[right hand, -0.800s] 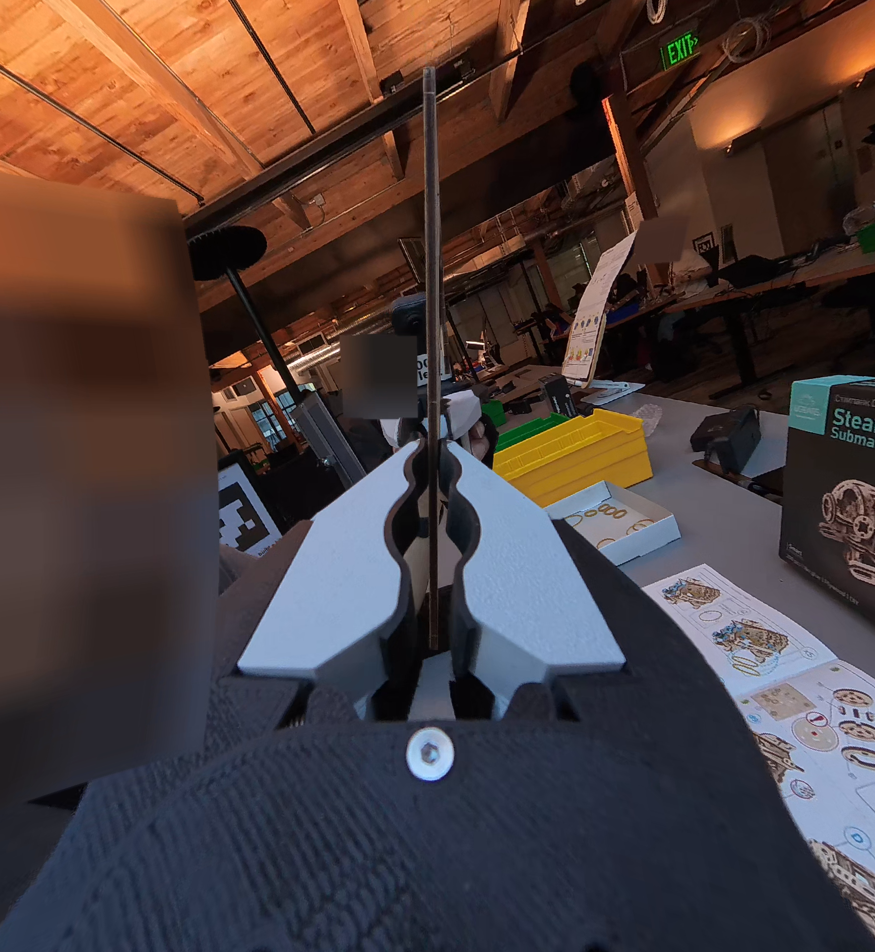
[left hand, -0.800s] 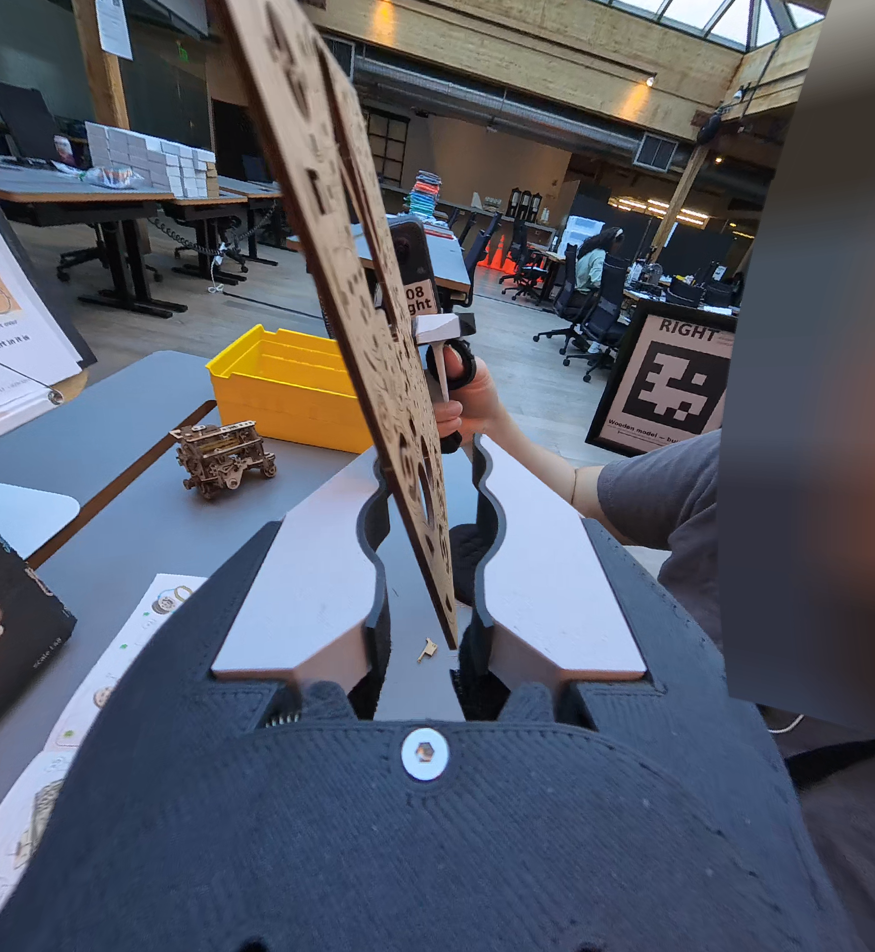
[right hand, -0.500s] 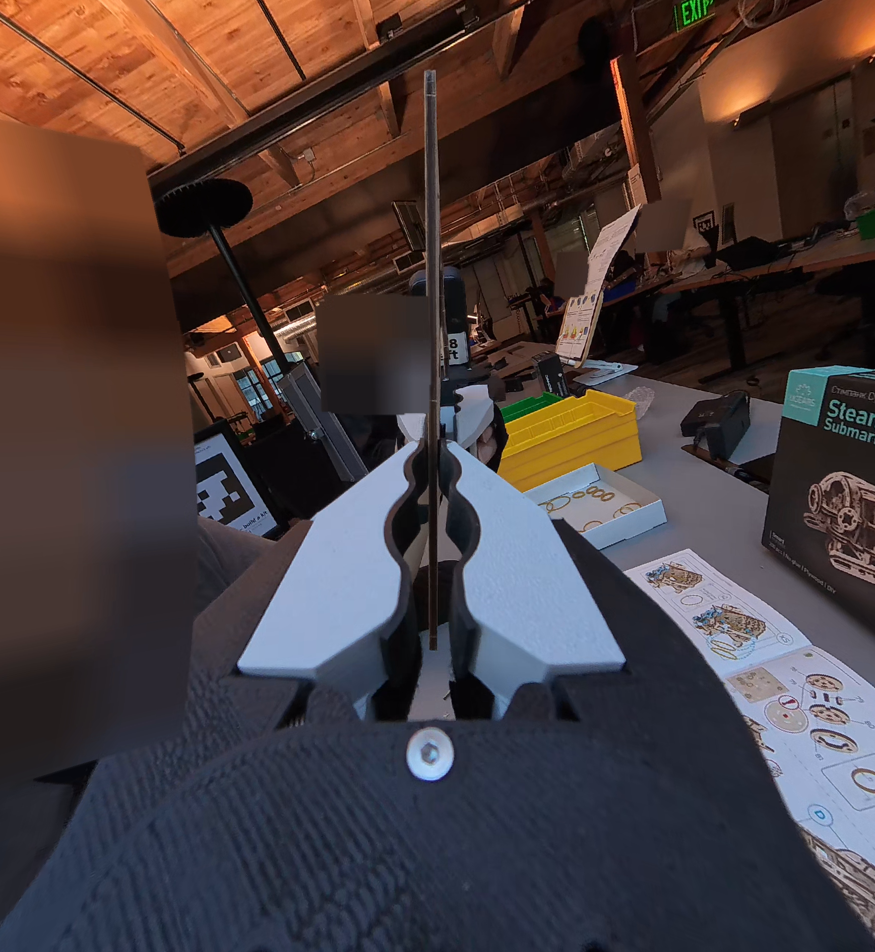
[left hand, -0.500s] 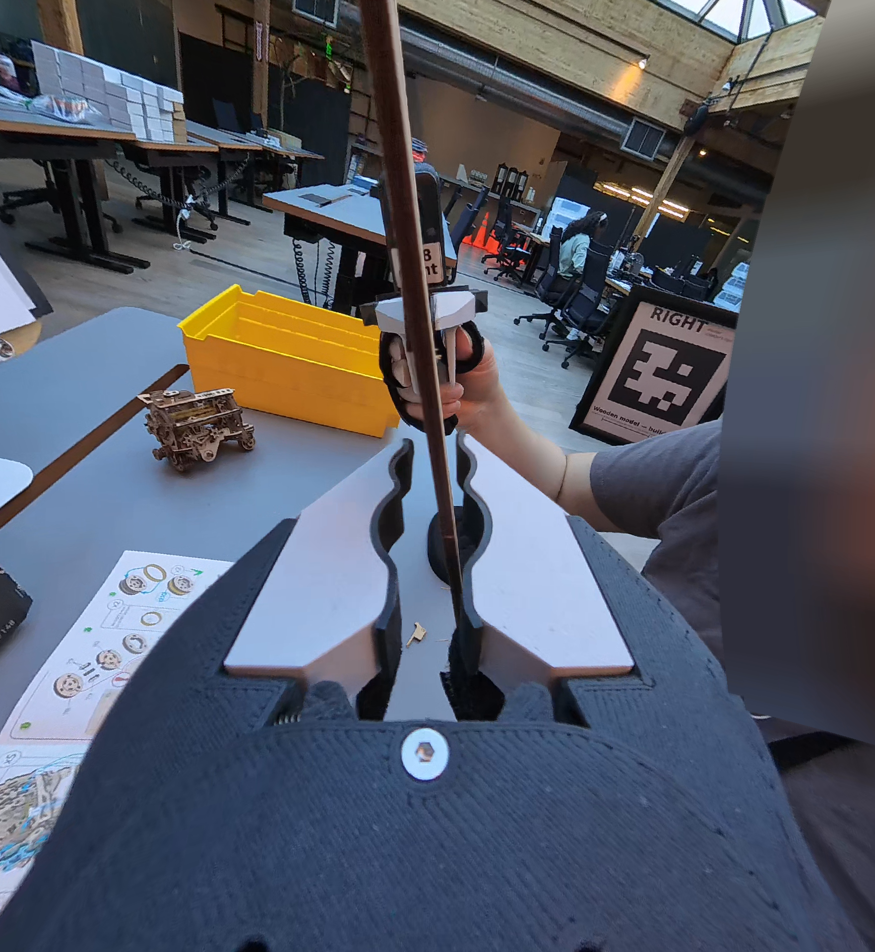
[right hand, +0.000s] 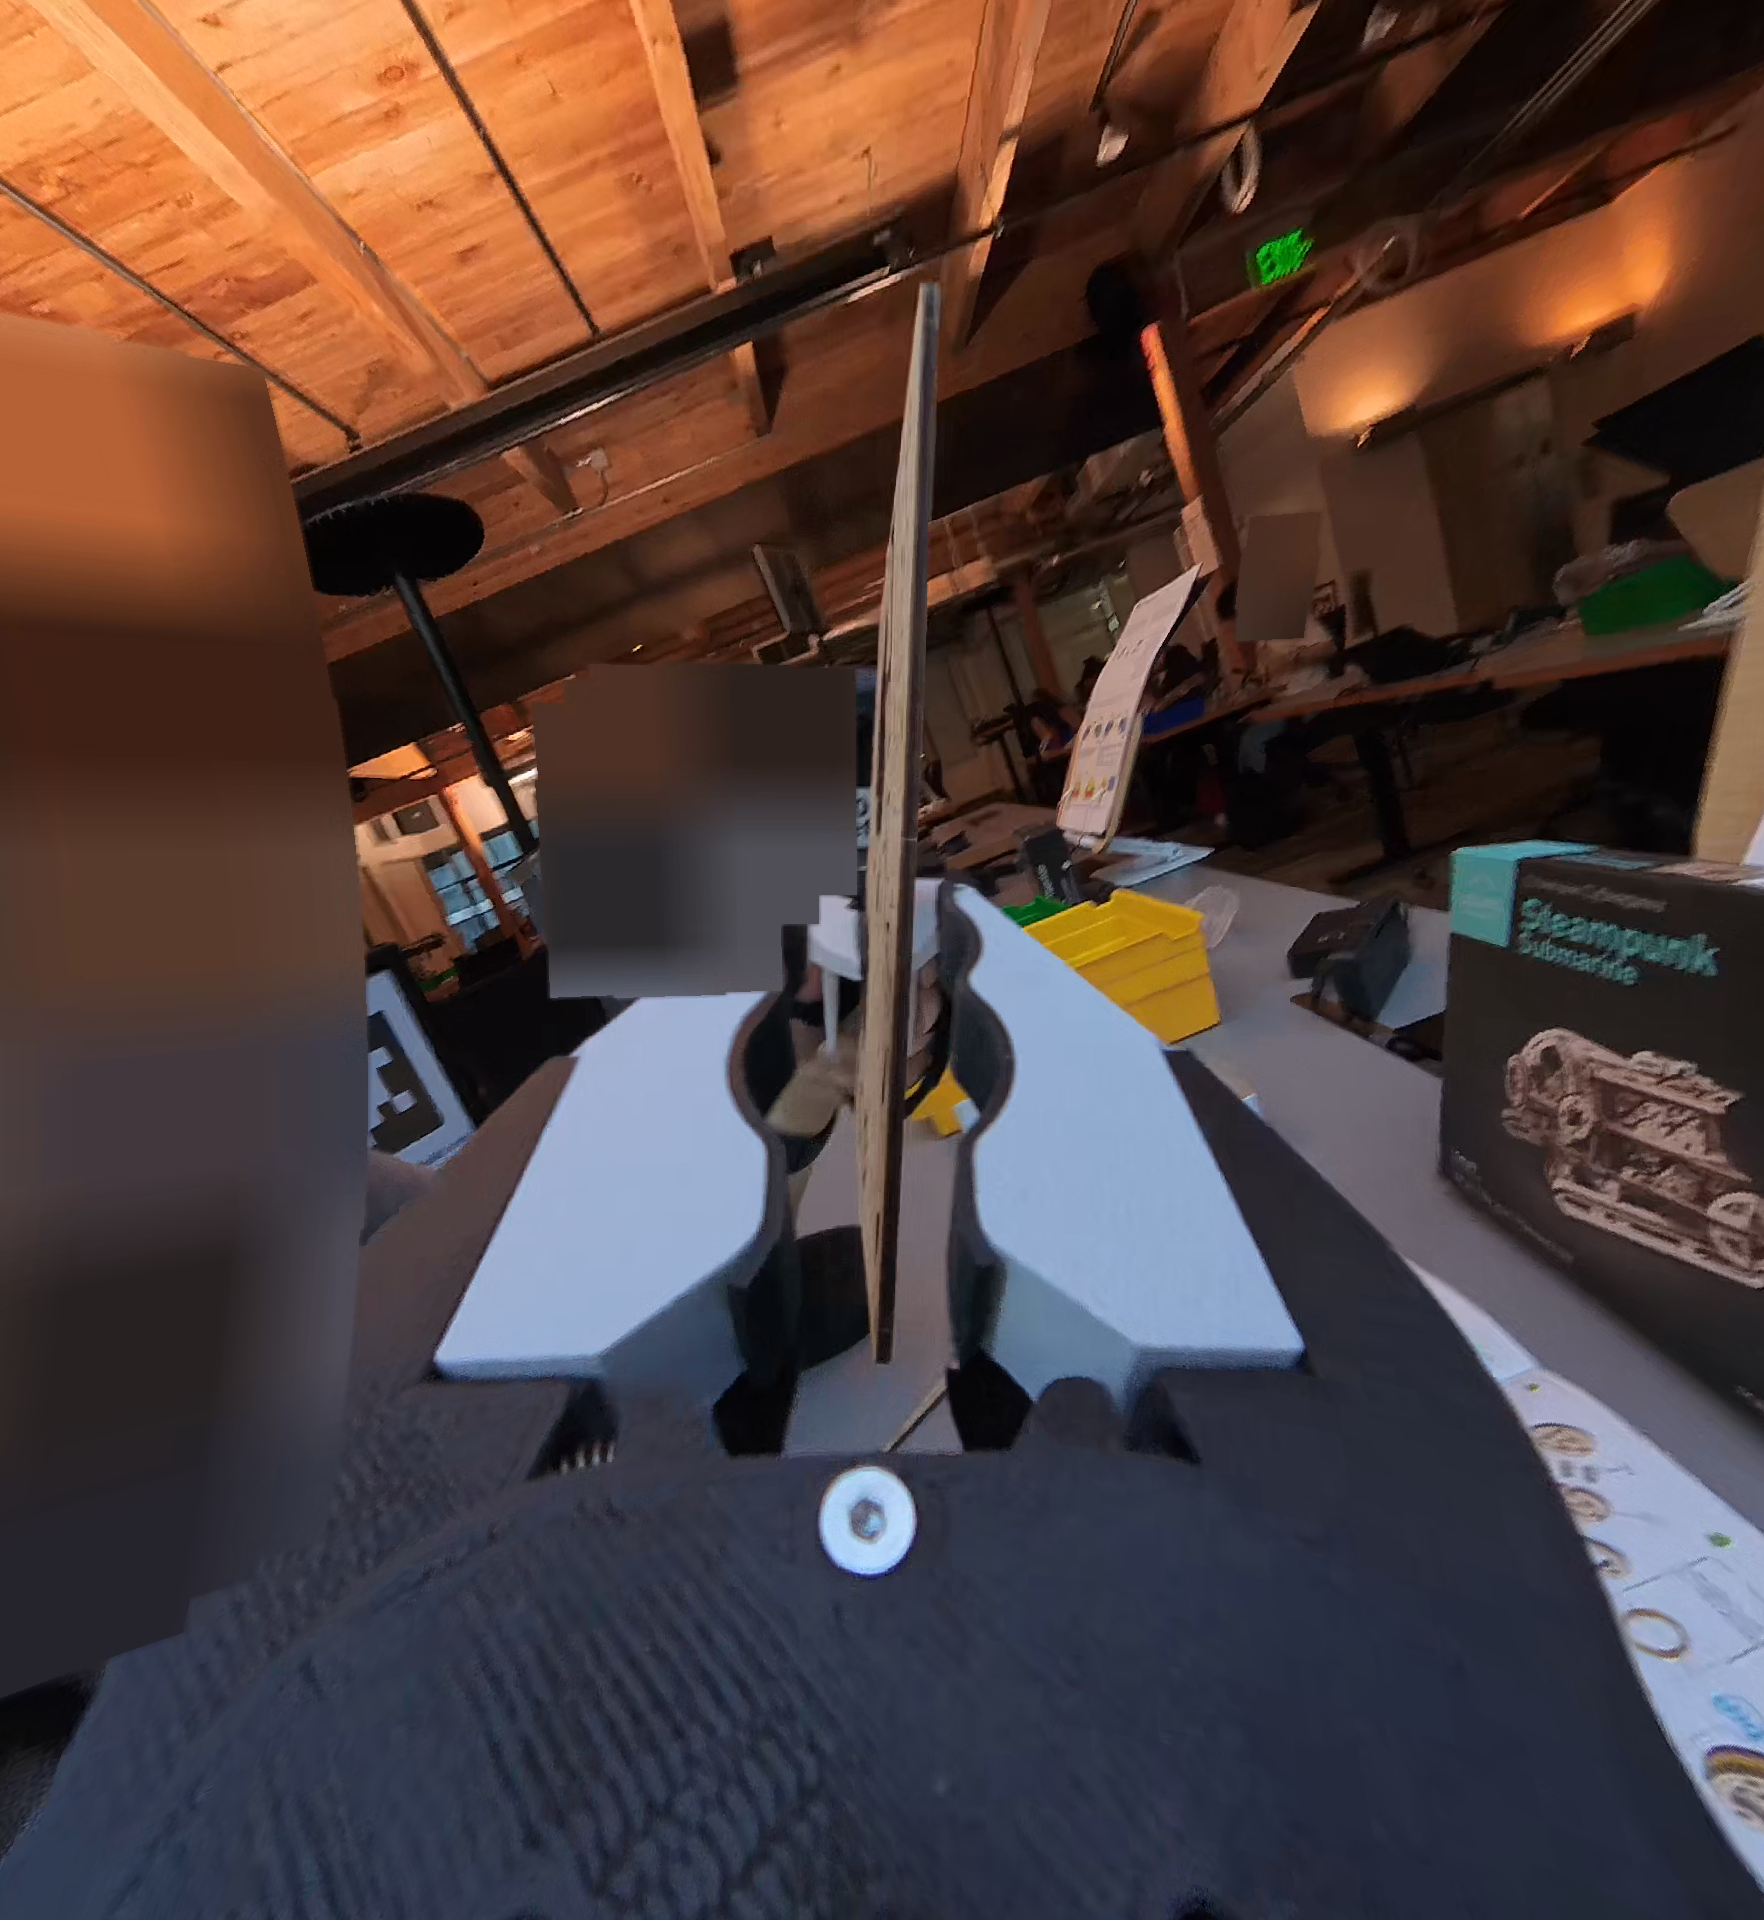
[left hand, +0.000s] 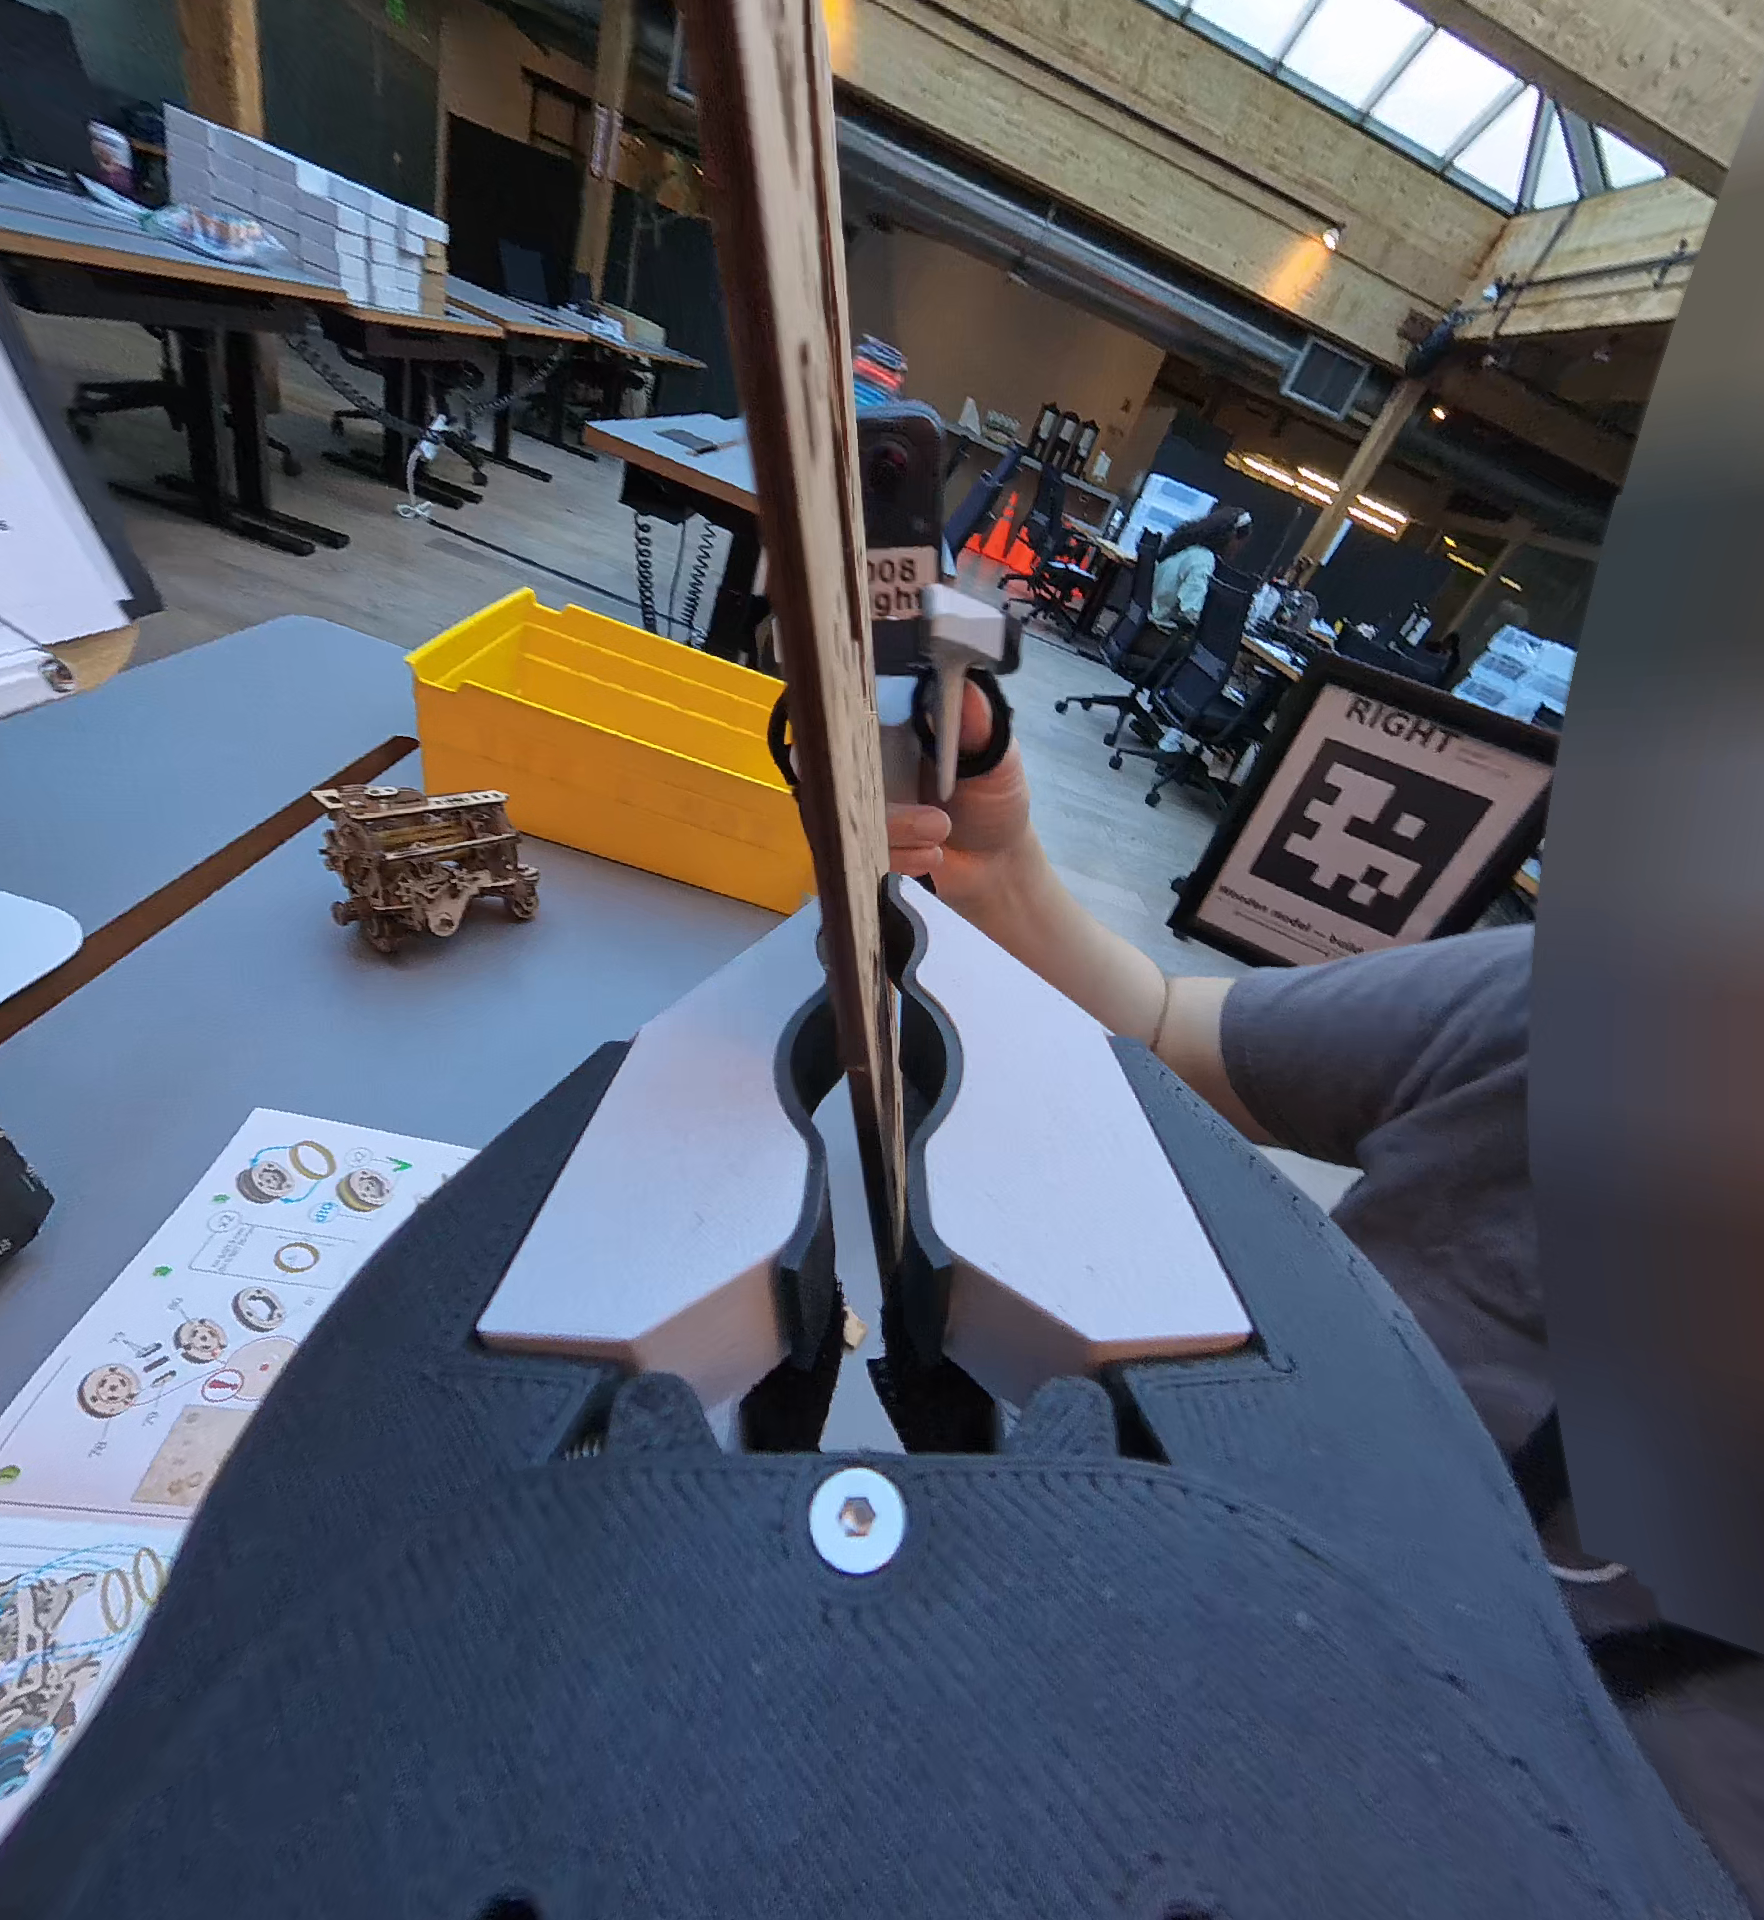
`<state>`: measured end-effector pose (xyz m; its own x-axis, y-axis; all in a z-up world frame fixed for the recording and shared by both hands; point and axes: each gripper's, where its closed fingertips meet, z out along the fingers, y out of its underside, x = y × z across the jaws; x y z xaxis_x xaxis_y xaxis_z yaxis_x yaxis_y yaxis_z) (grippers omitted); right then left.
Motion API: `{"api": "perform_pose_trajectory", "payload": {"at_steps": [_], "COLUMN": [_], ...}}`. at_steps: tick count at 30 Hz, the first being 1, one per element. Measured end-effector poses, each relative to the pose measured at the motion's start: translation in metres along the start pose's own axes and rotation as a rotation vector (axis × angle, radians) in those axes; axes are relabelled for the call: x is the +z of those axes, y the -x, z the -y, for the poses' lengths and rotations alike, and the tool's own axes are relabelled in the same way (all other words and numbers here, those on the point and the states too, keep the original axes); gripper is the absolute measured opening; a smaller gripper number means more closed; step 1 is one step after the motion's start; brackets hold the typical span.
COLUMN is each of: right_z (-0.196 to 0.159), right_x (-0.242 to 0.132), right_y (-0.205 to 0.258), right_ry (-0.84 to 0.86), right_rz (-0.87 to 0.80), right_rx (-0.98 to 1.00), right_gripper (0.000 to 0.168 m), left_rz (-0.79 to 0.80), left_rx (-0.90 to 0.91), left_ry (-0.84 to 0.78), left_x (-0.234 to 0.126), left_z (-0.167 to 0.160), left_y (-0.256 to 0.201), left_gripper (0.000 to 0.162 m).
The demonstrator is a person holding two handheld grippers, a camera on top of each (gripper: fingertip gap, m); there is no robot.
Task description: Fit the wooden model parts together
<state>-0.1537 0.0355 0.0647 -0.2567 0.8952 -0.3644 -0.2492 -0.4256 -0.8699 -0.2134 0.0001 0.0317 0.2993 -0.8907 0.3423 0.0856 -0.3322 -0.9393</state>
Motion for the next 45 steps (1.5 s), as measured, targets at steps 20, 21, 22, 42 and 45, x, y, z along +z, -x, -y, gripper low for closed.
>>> {"api": "perform_pose_trajectory", "payload": {"at_steps": [20,21,22,42,45], "right_z": [-0.023,-0.02,-0.02,-0.036,-0.029], "right_x": [0.015,0.012,0.009,0.013,0.009], "right_y": [-0.021,-0.02,-0.023,-0.029,-0.025], "right_ry": [-0.33,-0.347,-0.355,-0.14,-0.089], "right_rz": [0.1,0.129,0.133,0.08,0.061], "right_rx": [0.316,0.336,0.366,0.318,0.25], "right_gripper": [0.024,0.012,0.005,0.001,0.001], "left_rz": [0.078,0.069,0.056,0.015,-0.002], "left_rx": [-0.028,-0.042,-0.051,-0.042,-0.045], "left_ry": [-0.303,-0.294,-0.29,-0.223,-0.201], "left_x": [0.014,0.017,0.02,0.006,0.002], "left_z": [0.019,0.017,0.015,0.02,0.021], "left_y": [0.021,0.021,0.021,0.017,0.012], "left_gripper": [0.001,0.001,0.001,0.02,0.022]}}
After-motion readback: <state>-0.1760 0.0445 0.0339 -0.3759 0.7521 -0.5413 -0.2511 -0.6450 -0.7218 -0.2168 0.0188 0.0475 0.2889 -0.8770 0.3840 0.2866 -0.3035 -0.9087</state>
